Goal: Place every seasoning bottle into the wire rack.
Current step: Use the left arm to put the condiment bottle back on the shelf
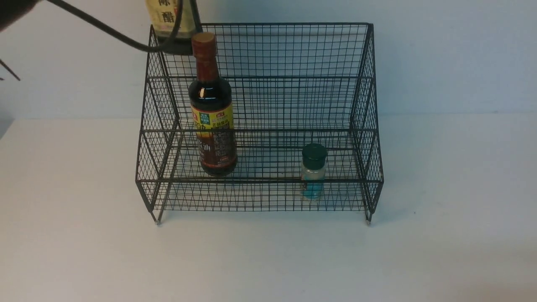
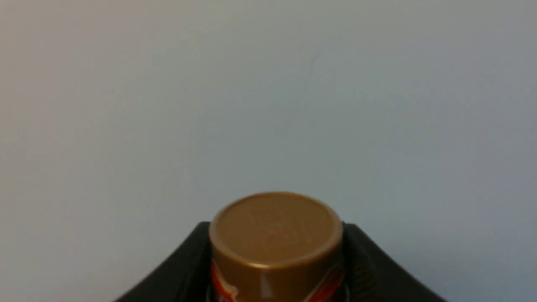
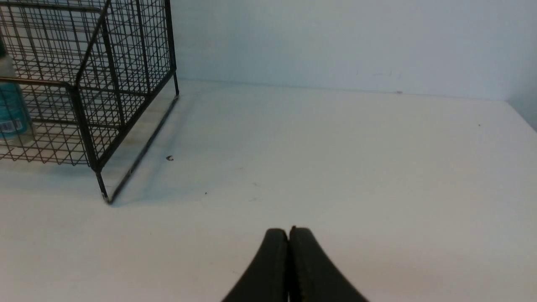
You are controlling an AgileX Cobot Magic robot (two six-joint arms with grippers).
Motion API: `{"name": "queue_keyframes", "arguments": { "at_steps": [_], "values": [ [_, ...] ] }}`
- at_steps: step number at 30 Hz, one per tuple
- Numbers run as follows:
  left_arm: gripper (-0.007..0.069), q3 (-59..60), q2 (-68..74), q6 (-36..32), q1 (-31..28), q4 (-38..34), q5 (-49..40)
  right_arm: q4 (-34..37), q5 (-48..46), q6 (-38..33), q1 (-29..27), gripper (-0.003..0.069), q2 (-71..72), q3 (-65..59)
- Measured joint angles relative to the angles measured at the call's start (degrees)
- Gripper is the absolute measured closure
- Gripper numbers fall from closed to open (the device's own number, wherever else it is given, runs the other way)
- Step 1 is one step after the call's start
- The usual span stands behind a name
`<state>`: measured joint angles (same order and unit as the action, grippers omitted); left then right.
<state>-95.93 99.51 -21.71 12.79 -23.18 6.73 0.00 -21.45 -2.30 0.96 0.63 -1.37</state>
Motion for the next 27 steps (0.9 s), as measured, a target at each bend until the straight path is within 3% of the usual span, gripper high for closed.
{"name": "queue_keyframes", "arguments": {
  "at_steps": [7,16,27],
  "values": [
    [0.0303,-0.12,3.58,-0.19,0.00,0.06,-4.69,0.00,0.00,0.00,0.00,0.0670,0.00,0.00],
    [0.0304,-0.14,4.08,-0.24,0.00,0.80,-17.10,0.00,0.00,0.00,0.00,0.0670,0.00,0.00],
    [0.0304,-0.71,7.26,0.32,0.00,0.92,-24.05,0.00,0.00,0.00,0.00,0.0670,0.00,0.00]
  ]
}}
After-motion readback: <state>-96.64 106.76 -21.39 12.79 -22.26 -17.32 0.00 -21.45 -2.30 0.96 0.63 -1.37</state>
